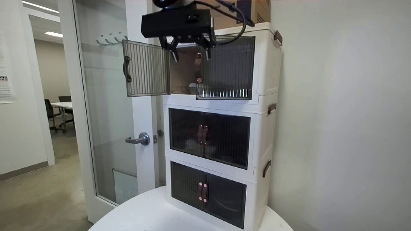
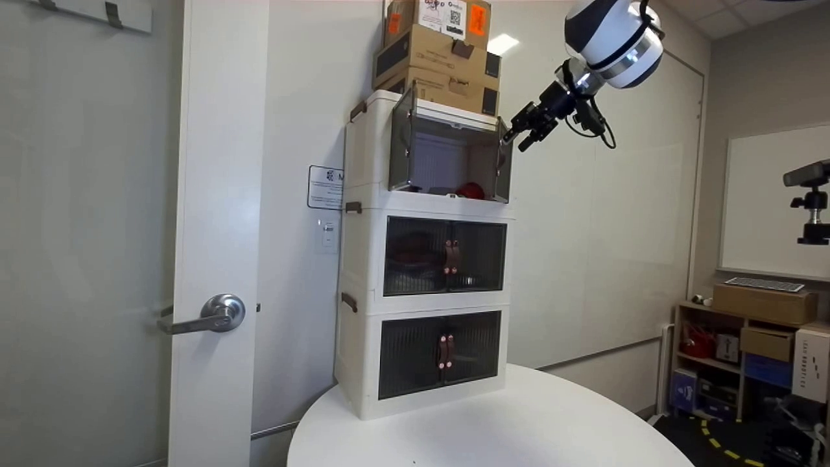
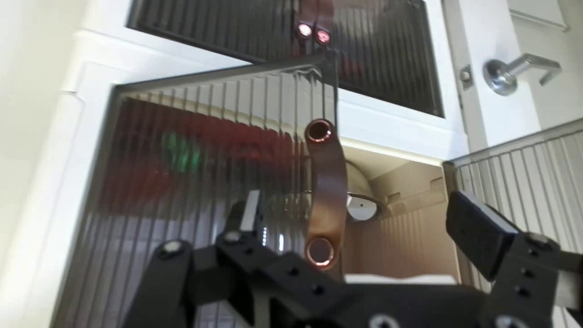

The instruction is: Open the top drawer.

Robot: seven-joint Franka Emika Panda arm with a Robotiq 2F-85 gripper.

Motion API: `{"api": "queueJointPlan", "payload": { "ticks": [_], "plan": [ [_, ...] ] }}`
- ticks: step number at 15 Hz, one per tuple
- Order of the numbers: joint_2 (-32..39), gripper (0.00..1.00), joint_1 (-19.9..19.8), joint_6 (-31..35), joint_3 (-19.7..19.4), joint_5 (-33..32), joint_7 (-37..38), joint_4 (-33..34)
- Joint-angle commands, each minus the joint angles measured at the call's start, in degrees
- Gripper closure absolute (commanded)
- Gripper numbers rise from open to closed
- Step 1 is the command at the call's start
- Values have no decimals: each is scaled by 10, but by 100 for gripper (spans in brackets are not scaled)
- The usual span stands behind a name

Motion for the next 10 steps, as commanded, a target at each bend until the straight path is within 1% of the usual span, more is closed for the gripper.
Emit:
{"api": "queueJointPlan", "payload": {
  "ticks": [1,2,3,4,5,6,7,8,9,10],
  "plan": [
    [-38,0,-6,49,-12,-161,105,-47],
    [-46,0,-42,52,12,-209,139,-49],
    [-49,0,-61,52,21,-258,176,-48],
    [-54,0,-94,20,38,-307,213,-35],
    [-54,0,-118,-10,55,-356,254,-20],
    [-61,0,-113,-76,51,-405,300,8],
    [-57,0,-71,-120,20,-432,325,29],
    [-59,0,-65,-163,18,-442,314,31],
    [-53,0,-54,-211,18,-452,312,51],
    [-57,0,-40,-260,19,-448,295,64]
  ]
}}
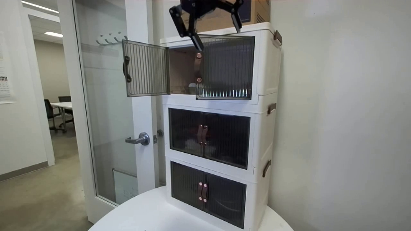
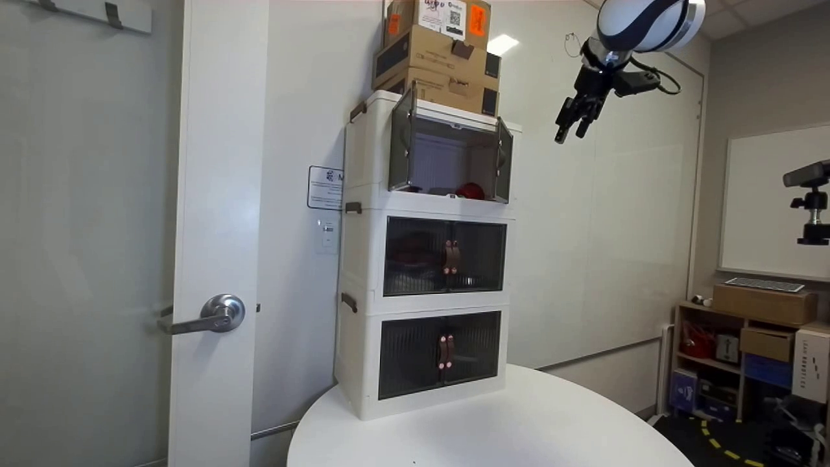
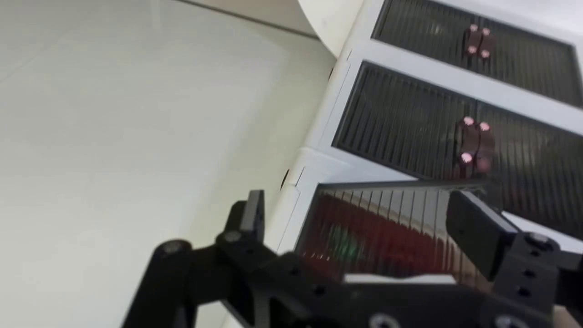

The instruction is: Open the top drawer.

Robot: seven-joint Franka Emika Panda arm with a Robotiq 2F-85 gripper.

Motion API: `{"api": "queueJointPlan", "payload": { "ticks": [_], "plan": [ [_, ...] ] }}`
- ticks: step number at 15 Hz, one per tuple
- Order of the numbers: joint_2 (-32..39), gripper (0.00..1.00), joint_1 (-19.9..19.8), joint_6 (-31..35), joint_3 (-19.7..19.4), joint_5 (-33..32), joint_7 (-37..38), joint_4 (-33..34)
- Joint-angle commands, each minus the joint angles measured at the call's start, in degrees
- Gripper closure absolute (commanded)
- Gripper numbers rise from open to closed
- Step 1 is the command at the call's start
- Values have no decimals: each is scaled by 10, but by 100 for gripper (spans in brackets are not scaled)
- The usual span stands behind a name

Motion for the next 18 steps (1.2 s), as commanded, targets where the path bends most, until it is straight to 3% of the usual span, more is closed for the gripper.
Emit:
{"api": "queueJointPlan", "payload": {
  "ticks": [1,5,7,9,13,18],
  "plan": [
    [-1,0,52,-160,-3,-27,-2,53],
    [8,0,116,-342,4,53,-60,147],
    [15,0,142,-372,4,116,-69,178],
    [25,0,158,-375,8,141,-52,205],
    [62,0,165,-317,13,107,-48,243],
    [160,0,150,-265,3,146,-143,309]
  ]
}}
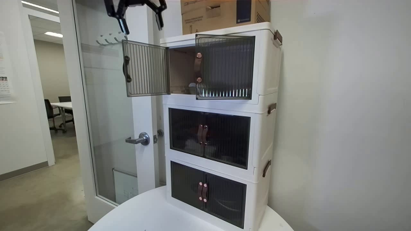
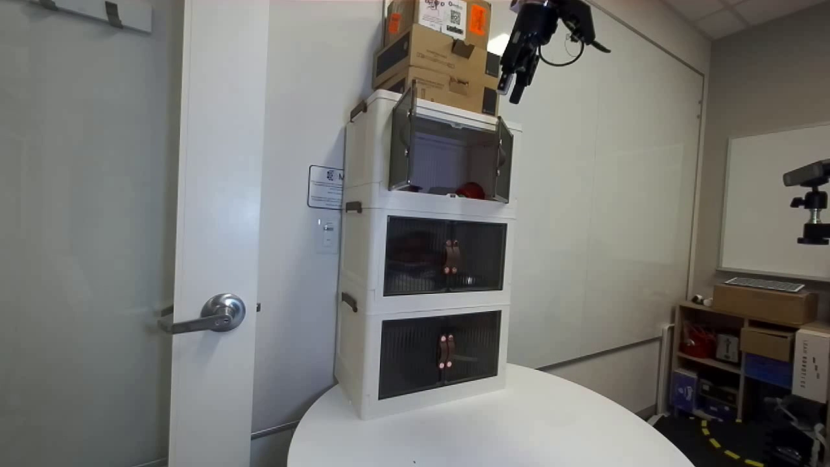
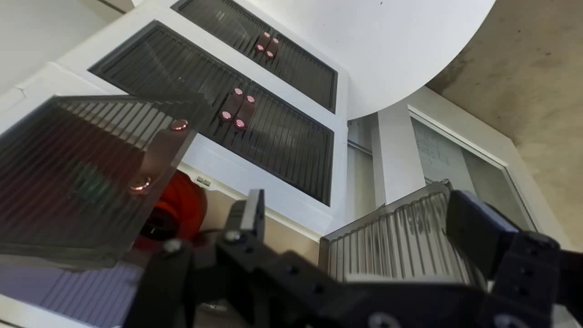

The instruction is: Open the top drawer.

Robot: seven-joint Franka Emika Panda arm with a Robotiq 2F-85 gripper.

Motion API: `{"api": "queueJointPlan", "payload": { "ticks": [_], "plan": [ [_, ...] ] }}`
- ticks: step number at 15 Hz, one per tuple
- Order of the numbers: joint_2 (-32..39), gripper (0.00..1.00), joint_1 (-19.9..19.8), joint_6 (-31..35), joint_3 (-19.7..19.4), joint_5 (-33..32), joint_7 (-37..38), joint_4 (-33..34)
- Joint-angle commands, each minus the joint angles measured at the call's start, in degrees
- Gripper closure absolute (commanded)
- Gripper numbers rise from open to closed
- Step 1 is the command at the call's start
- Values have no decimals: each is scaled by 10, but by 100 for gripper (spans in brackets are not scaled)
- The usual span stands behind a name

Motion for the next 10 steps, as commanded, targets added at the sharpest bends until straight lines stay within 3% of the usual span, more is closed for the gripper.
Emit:
{"api": "queueJointPlan", "payload": {
  "ticks": [1,6,10],
  "plan": [
    [90,0,-15,26,-7,37,-83,87],
    [208,0,-51,45,-1,29,-178,217],
    [268,0,-58,29,8,21,-216,307]
  ]
}}
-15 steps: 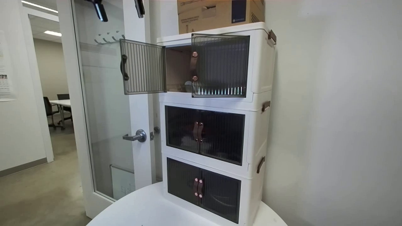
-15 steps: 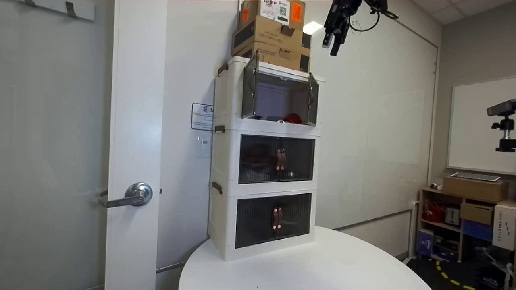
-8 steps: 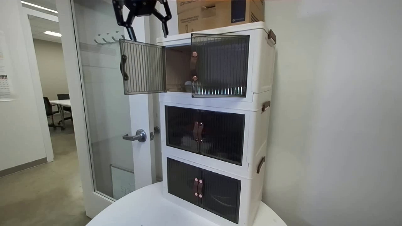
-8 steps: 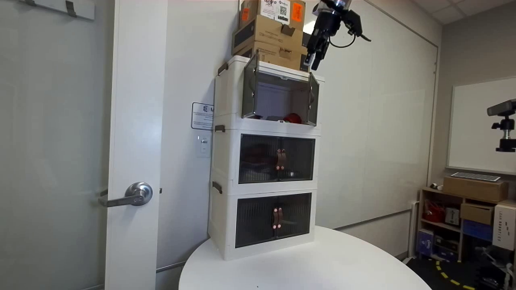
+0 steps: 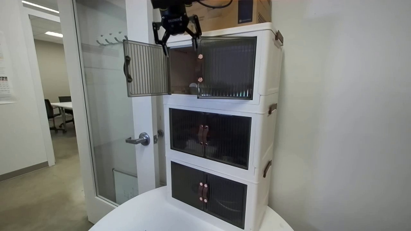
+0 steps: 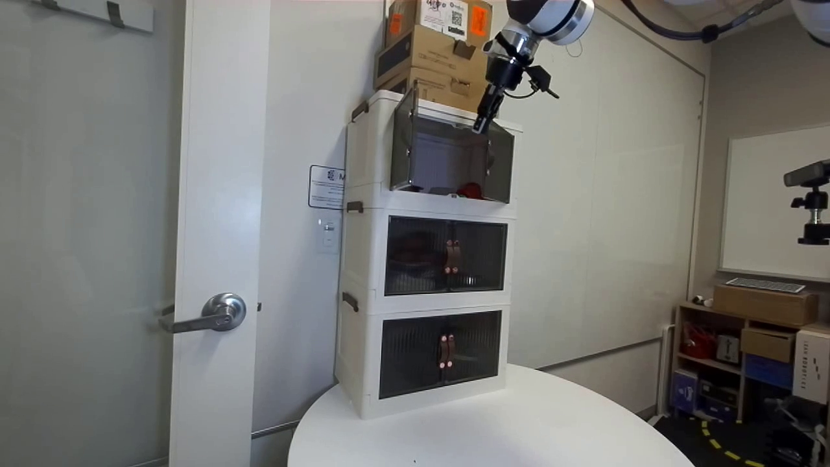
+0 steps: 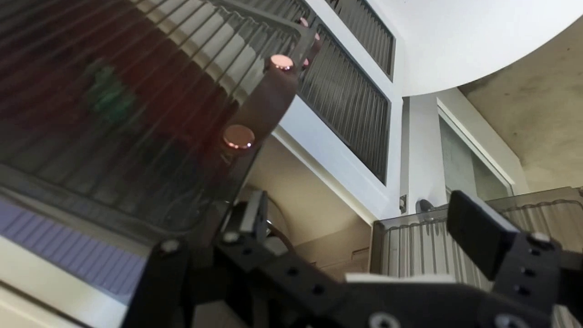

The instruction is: Open the top drawer.

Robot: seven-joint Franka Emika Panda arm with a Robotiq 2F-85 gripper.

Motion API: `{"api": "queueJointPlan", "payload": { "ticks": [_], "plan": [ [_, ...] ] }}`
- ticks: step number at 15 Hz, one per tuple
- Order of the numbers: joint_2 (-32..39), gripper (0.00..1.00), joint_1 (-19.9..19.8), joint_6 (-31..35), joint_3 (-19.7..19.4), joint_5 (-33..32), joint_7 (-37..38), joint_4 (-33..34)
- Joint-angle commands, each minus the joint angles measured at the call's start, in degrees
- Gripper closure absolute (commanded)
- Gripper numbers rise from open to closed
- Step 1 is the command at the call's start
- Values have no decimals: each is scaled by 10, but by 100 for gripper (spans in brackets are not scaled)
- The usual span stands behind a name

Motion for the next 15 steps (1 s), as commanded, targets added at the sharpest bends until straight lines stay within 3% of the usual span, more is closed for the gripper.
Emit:
{"api": "queueJointPlan", "payload": {
  "ticks": [1,7,10,15],
  "plan": [
    [75,0,-13,-24,4,-7,-33,123],
    [117,0,-9,-51,2,-7,-30,205],
    [142,0,-7,-73,21,3,-37,249],
    [159,0,5,-67,27,1,-69,282]
  ]
}}
